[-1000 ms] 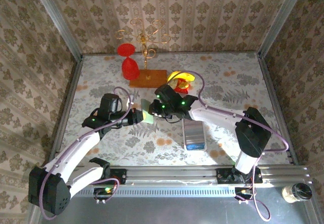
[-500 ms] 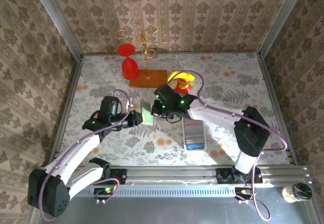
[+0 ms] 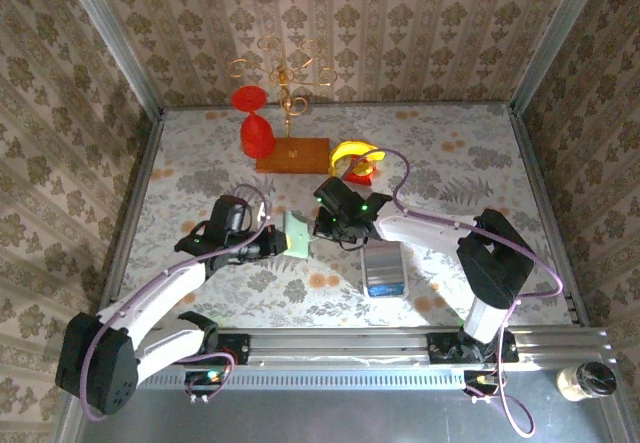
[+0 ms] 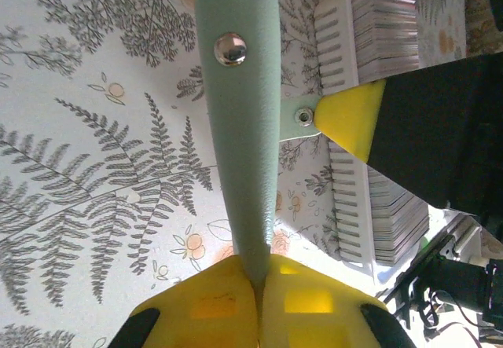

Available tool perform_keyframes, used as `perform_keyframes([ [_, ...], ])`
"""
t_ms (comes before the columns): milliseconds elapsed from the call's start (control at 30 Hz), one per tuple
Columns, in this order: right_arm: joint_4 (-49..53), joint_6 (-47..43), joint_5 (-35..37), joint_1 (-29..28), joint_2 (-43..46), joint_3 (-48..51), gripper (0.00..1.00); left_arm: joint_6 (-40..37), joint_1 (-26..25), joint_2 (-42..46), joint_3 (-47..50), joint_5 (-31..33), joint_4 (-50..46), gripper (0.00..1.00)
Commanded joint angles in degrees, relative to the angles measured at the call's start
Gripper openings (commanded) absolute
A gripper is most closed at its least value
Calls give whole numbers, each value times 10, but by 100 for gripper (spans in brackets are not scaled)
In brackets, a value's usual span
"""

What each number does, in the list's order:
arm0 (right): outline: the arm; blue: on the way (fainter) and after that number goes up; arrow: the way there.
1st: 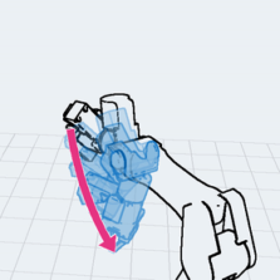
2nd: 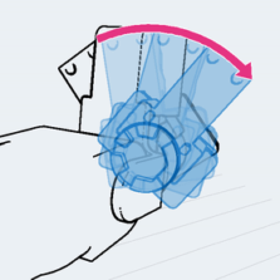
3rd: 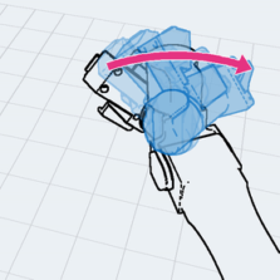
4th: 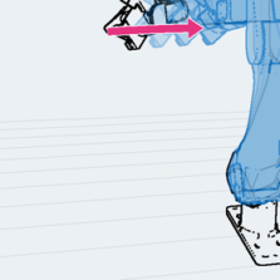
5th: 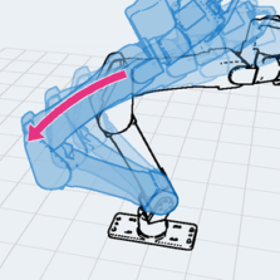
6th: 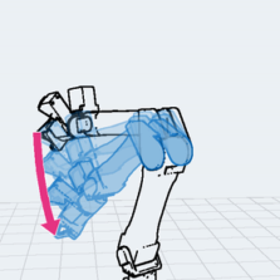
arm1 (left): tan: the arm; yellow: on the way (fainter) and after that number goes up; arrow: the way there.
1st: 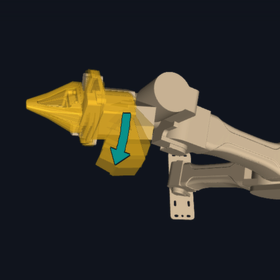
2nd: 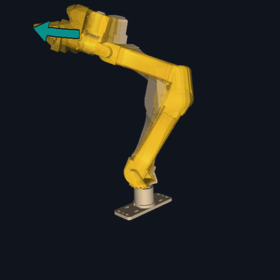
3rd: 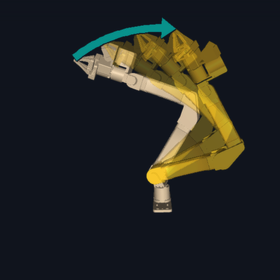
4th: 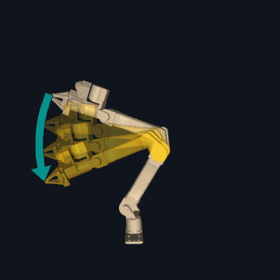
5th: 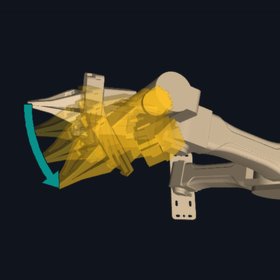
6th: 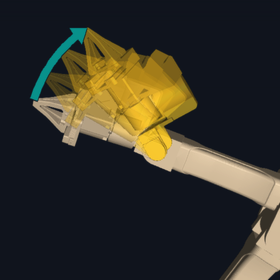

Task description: Put the credit cards into the card holder

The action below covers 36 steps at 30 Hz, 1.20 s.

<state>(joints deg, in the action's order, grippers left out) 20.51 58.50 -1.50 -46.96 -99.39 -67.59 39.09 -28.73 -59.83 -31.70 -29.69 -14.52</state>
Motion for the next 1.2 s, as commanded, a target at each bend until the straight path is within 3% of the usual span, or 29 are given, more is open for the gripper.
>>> perform_keyframes([
  [0,-20,0,-16,1,-16,15,0,43,-15,-23,17,-16,47,0],
  [233,-37,3,-35,0,-21,41,0,48,-32,-77,21,60,10,15],
  [467,-51,5,-41,-2,7,70,0,28,-27,-94,-2,144,-64,61],
  [633,-81,7,-49,-3,38,88,0,21,-27,-75,-19,163,-75,75],
  [833,-124,13,-59,-3,72,105,0,26,-28,-89,-37,129,-51,86],
  [1167,-169,26,-76,-4,106,126,0,59,-31,-129,-45,105,5,90],
])
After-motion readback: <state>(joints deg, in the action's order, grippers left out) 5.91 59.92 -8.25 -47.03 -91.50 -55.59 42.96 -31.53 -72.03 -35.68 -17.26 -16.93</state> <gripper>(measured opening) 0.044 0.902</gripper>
